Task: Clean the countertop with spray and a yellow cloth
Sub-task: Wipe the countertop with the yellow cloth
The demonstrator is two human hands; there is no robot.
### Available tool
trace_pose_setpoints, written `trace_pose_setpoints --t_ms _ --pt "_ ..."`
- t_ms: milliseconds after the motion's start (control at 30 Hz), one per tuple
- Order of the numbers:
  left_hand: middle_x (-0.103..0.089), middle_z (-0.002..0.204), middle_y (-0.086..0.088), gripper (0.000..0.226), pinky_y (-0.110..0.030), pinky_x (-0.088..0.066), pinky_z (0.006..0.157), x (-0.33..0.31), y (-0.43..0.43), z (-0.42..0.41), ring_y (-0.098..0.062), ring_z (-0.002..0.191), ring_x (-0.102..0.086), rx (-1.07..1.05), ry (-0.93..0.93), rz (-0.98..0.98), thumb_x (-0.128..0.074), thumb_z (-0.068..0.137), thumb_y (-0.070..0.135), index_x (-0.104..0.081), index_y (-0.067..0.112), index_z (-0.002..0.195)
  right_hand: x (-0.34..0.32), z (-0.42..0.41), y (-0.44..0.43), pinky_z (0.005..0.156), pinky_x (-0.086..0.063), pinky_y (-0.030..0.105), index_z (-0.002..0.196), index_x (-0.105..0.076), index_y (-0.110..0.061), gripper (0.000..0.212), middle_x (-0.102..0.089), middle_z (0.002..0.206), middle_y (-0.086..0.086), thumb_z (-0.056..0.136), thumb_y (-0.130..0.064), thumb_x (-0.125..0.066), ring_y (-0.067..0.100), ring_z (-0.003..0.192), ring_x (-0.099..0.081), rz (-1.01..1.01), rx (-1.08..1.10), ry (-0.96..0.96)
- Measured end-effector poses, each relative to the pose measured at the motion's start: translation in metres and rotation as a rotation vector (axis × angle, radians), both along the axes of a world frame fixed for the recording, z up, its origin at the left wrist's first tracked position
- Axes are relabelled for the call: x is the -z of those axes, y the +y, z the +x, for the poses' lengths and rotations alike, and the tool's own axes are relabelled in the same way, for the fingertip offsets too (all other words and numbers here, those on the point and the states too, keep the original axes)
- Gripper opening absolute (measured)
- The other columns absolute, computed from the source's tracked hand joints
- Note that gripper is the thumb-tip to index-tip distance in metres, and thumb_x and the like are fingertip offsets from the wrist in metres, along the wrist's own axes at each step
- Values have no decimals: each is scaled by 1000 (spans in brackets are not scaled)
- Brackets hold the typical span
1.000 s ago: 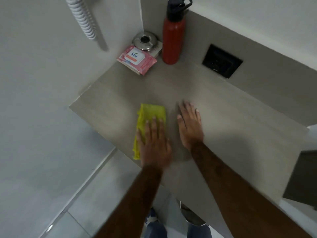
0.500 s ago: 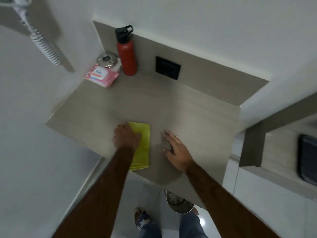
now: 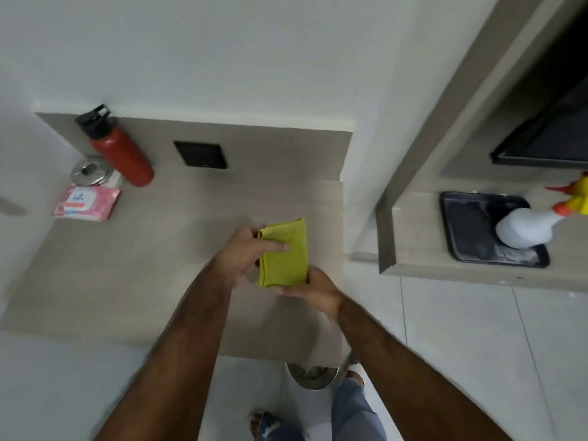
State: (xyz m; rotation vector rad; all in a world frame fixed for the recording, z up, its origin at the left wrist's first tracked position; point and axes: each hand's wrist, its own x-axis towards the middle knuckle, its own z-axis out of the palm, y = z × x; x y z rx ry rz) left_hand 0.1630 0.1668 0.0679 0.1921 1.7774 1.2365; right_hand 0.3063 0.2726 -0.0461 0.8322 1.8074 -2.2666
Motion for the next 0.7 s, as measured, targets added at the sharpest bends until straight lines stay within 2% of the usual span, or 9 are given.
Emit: trace_pose_setpoints --t_ms 33,100,233,333,367,433,500,567,700 --pt "-76 110 -16 33 -39 -60 86 -4 15 3 -30 101 -74 -10 -20 44 -78 81 2 -72 3 113 -1 11 14 96 -59 29 131 -70 -7 52 -76 128 12 82 -3 -86 20 114 -73 -11 57 -11" --pt "-78 101 -12 26 -33 -63 75 -5 55 10 -24 90 -76 -18 -25 100 -76 83 2 -72 4 109 -4 42 48 99 -57 30 123 -75 -9 40 -79 123 9 85 -8 -84 20 114 -74 -38 193 -31" --pt "-73 103 -23 25 -46 -55 87 8 133 31 -32 92 -69 113 106 62 -69 89 1 -70 -2 113 -4 105 103 96 -60 33 122 -75 -7 32 -79 121 11 90 -10 -78 24 111 -76 -206 473 -52" --pt "-73 92 -14 21 -41 -58 82 25 205 63 -30 83 -68 346 344 40 -73 87 7 -73 10 108 -5 155 143 82 -63 28 122 -76 -11 31 -79 120 12 91 -13 -77 23 103 -79 -287 707 -54" --pt "-73 90 -9 22 -35 -57 81 30 226 75 -28 82 -69 421 461 24 -74 87 12 -74 13 109 -6 168 154 80 -63 27 121 -76 -12 30 -80 120 12 91 -14 -78 22 101 -80 -297 768 -60" --pt "-74 90 -1 26 -18 -44 76 37 272 102 -18 81 -65 533 703 6 -75 85 21 -75 16 110 -6 194 178 77 -63 27 115 -78 -12 25 -80 118 12 91 -14 -79 22 96 -80 -311 877 -72" --pt "-77 104 -2 28 -15 -40 79 44 313 125 -18 93 -68 583 803 17 -74 86 22 -75 16 113 -6 211 201 75 -64 28 111 -79 -12 20 -81 115 14 91 -14 -79 22 93 -80 -336 970 -69" --pt "-74 118 -5 32 -24 -44 94 51 350 142 -23 108 -67 599 843 10 -73 88 23 -72 16 119 -6 220 224 75 -64 28 114 -77 -8 23 -81 112 15 92 -15 -78 22 91 -80 -348 1053 -61" --pt "-70 128 -6 39 -29 -47 103 71 414 156 -23 118 -64 610 879 -33 -71 91 30 -68 17 128 -1 227 271 75 -65 27 114 -74 -4 26 -82 105 12 91 -15 -80 21 85 -79 -300 1150 -85"
